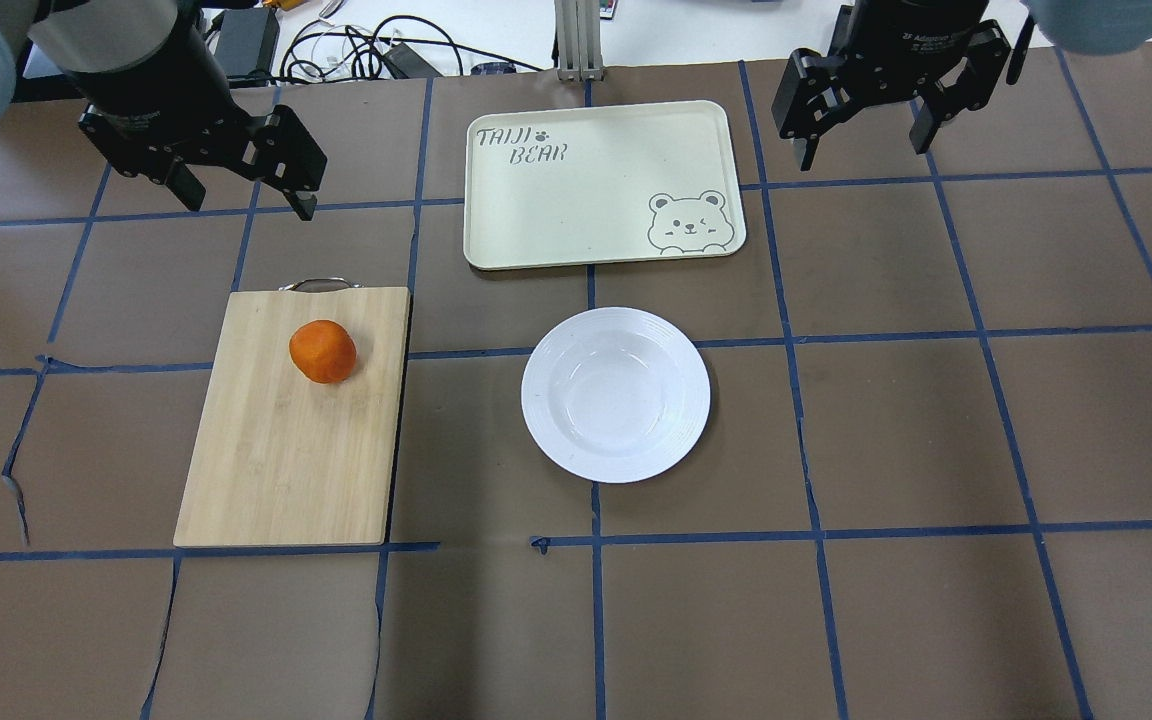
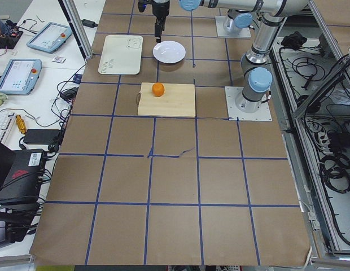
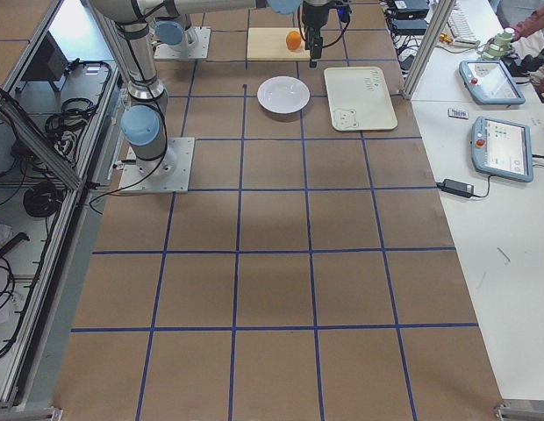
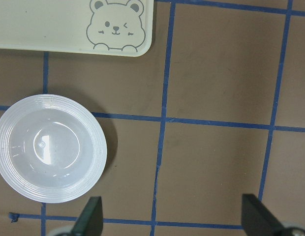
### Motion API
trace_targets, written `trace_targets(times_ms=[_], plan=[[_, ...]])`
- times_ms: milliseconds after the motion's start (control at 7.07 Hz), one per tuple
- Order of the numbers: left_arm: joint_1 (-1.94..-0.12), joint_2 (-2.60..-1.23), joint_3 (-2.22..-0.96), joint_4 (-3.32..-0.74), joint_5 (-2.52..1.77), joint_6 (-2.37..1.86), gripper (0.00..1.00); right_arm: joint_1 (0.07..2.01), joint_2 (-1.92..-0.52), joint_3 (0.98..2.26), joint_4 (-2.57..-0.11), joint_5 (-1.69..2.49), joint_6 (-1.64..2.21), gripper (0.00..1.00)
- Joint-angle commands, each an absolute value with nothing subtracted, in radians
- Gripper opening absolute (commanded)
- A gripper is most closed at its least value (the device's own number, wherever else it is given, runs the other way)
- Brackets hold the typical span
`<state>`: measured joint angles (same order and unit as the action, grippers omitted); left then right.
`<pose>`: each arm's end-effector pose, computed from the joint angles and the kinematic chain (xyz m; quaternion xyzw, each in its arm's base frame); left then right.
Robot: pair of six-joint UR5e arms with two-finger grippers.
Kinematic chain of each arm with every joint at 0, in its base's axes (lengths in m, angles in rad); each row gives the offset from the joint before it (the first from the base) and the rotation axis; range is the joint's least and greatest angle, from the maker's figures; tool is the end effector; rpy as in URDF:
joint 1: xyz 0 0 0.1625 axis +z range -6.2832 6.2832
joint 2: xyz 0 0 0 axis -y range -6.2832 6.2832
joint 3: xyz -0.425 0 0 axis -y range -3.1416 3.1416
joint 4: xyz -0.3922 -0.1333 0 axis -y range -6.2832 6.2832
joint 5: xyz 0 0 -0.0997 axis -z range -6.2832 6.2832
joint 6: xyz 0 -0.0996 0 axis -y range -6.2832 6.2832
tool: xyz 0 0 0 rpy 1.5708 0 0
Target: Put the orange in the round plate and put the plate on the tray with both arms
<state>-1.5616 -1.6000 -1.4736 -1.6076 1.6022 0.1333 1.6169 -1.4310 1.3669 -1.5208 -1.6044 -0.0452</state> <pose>-0.1255 -0.5076 0.5176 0.0618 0.9978 -0.0144 0.0168 0.1552 -0.5451 0.5103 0.0455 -0.9988 0.0071 0.0168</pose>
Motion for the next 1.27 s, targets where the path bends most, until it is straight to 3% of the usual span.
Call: trace_targets(times_ms=[0, 1131], plan=[[-1.562, -1.600, -1.474, -1.608, 1.603, 0.133, 1.00, 1.617, -1.437, 1.387, -1.561, -1.594, -0.041, 0.98], [-1.560, -1.601, -1.474, -1.606, 1.606, 0.137, 1.00, 1.617, -1.459, 1.459, -1.624, -1.597, -0.040, 1.00]])
